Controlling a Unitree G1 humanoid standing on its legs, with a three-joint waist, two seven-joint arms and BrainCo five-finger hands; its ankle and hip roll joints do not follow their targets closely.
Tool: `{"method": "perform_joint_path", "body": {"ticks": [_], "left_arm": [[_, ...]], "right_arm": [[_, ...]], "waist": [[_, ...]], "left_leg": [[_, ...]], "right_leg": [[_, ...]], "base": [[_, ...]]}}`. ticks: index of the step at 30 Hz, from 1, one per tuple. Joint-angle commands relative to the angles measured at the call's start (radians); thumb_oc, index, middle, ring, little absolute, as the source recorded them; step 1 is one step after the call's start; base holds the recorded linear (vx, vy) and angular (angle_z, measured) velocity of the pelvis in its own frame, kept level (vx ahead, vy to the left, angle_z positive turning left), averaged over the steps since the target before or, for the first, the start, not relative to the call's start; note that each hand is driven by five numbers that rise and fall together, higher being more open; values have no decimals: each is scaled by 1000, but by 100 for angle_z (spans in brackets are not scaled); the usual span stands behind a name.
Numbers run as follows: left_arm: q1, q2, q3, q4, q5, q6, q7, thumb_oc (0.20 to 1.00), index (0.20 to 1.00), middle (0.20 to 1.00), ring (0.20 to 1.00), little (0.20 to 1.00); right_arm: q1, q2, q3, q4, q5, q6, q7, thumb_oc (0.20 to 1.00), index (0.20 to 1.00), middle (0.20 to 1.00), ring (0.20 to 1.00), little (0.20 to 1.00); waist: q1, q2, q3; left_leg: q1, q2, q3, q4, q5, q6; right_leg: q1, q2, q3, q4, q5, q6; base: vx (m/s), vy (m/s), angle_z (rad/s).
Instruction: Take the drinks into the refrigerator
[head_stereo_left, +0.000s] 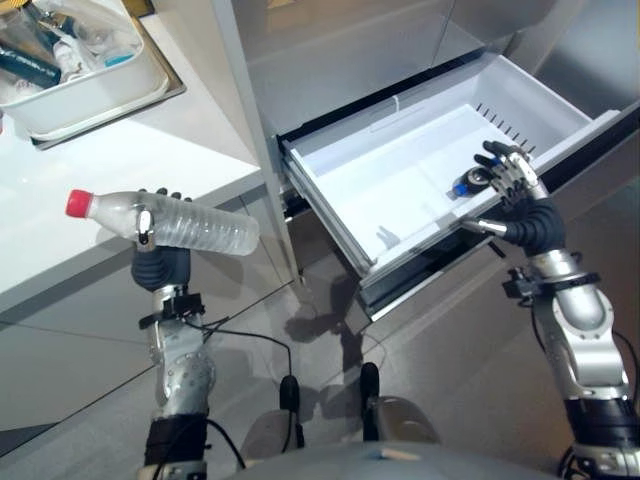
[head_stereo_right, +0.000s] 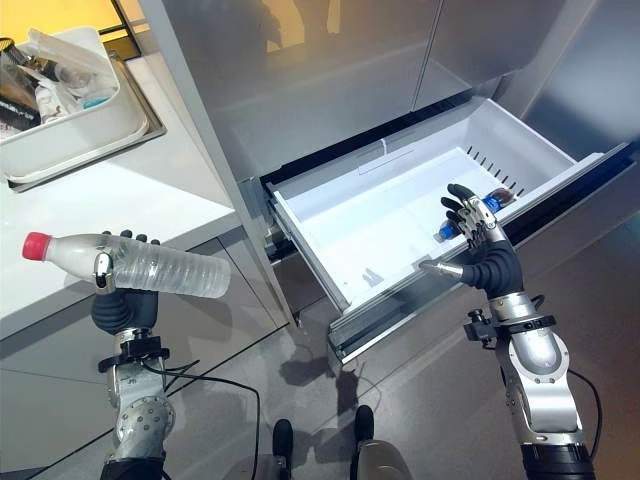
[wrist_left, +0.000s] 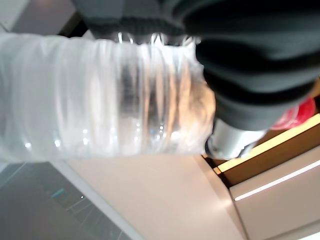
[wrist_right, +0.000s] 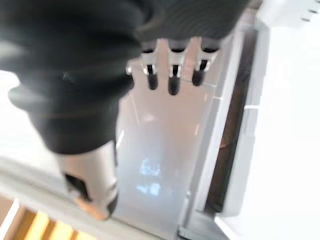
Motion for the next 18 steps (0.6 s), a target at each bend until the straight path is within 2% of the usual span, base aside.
{"method": "perform_joint_path", "body": {"ticks": [1,4,6,7,10,11,12,14,17,18], "left_arm": [[-75,102,-47,-175,36,-14,-106,200,200,200,200,200],[-98,148,-127,-168,52,23,-129,200,200,200,200,200],[-125,217,-168,-174,100,37,-144,200,200,200,200,200],[-125,217,-166,-173,100,37,-144,200,200,200,200,200],[-154,283,-183,-163,159,37,-151,200,200,200,200,200],[-157,295,-191,-160,167,39,-155,200,200,200,200,200],[-164,312,-195,-162,190,41,-157,200,200,200,200,200],[-169,321,-187,-164,191,47,-158,200,200,200,200,200],[-177,332,-195,-159,200,55,-160,200,200,200,200,200],[-177,332,-195,-159,200,55,-160,200,200,200,200,200]], "right_arm": [[-93,-95,18,-17,-14,-37,37,1000,1000,1000,1000,1000],[-165,-203,114,14,41,3,101,1000,1000,1000,1000,1000],[-255,-285,195,32,73,28,130,1000,1000,1000,1000,1000],[-259,-285,198,35,74,27,130,1000,1000,1000,1000,1000],[-348,-323,277,28,91,52,162,1000,1000,1000,1000,1000],[-395,-336,316,13,80,56,181,1000,1000,1000,1000,1000],[-427,-338,333,3,49,55,178,1000,1000,1000,1000,1000],[-468,-321,368,1,28,65,190,1000,1000,1000,1000,1000],[-526,-290,431,20,35,80,211,1000,1000,1000,1000,1000],[-527,-290,432,20,35,80,211,1000,1000,1000,1000,1000]], "waist": [[5,-20,-55],[5,-29,-57],[3,-30,-56],[3,-30,-55],[-7,-32,-47],[-11,-28,-41],[-10,-23,-33],[0,-18,-29],[32,-18,-46],[31,-18,-47]], "left_leg": [[-1,-40,-3,103,-135,62],[-1,-50,18,131,-154,71],[6,-63,39,129,-156,81],[6,-63,40,128,-156,82],[6,-74,69,103,-141,86],[-3,-69,81,100,-134,85],[-15,-59,89,105,-128,85],[-46,-45,108,129,-119,88],[-54,-24,133,131,-113,94],[-55,-24,133,131,-113,94]], "right_leg": [[-9,-38,-4,151,-133,51],[-6,-50,10,152,-117,64],[-15,-62,35,158,-84,84],[-16,-62,37,158,-83,84],[-51,-75,81,132,-11,107],[-76,-83,97,119,21,117],[-94,-90,95,118,25,117],[-103,-92,59,180,-20,101],[-42,-68,-1,281,-140,69],[-43,-68,-1,281,-140,69]], "base": [[-22,67,-2],[-26,96,-5],[-66,170,-18],[-88,162,-18],[-131,113,-38],[-204,56,-33],[-230,53,-50],[-205,70,-64],[-107,-6,-52],[-61,-104,-60]]}}
